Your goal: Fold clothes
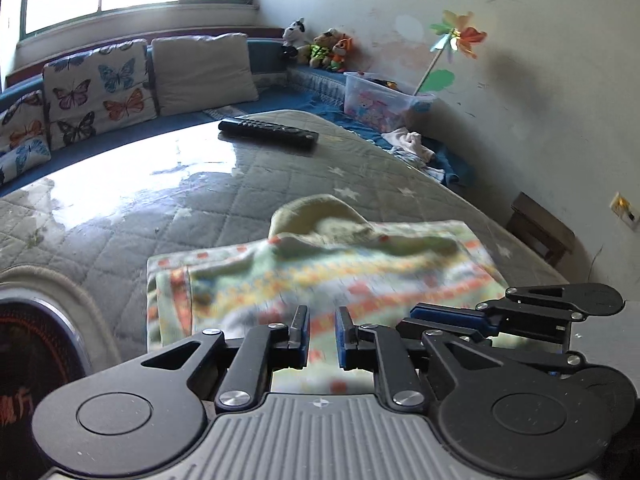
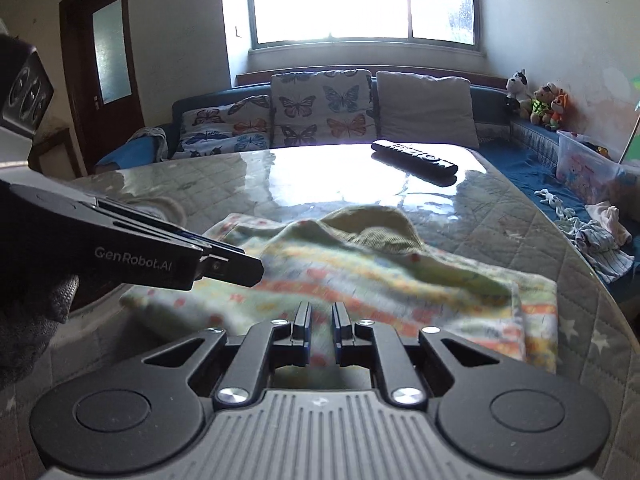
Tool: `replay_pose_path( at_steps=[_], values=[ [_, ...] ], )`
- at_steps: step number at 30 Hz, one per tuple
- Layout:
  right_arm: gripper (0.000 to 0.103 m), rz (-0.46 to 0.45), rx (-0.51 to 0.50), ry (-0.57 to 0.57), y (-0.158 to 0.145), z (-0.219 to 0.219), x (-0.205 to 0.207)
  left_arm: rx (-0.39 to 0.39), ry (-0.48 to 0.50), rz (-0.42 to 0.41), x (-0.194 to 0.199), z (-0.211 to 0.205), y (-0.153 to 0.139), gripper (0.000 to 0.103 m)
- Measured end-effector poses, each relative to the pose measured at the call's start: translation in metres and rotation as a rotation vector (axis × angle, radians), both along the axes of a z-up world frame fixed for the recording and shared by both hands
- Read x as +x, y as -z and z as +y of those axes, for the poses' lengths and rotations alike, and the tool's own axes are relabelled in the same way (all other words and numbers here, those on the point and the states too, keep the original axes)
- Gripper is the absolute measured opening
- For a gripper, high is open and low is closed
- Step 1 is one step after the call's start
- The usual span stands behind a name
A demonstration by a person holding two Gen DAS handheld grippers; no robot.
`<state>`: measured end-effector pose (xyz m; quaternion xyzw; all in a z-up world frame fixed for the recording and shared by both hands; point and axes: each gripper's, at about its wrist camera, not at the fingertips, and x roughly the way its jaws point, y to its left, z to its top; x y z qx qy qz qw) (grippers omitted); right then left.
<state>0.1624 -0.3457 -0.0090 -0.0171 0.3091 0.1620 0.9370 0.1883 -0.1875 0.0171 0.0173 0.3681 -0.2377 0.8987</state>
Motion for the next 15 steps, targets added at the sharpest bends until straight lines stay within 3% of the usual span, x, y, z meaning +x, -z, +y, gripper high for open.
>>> replay_pose_path(
  at_steps=[6,8,11,13,15],
  values=[
    [0.013,-0.034,-0.033,0.010,0.012,0.009,-0.033,0.016,-0.022,0.016,-0.020,0.007,0.015,0.015],
    [0.020,-0.033,-0.024,0.019,0.011,0.010,-0.039,0.013,-0.032,0.012,-0.024,0.009,0.015,0.015],
    [0.033,-0.040,-0.025,0.029,0.009,0.010,-0.049,0.004,-0.040,-0.003,-0.032,0.011,0.010,0.028],
    [0.040,-0.039,-0.018,0.042,0.010,0.009,-0.054,0.004,-0.046,-0.018,-0.040,0.011,0.007,0.045],
    [0.045,-0.033,-0.001,0.063,0.011,0.007,-0.059,0.000,-0.049,-0.023,-0.047,0.013,0.005,0.047]
  ],
)
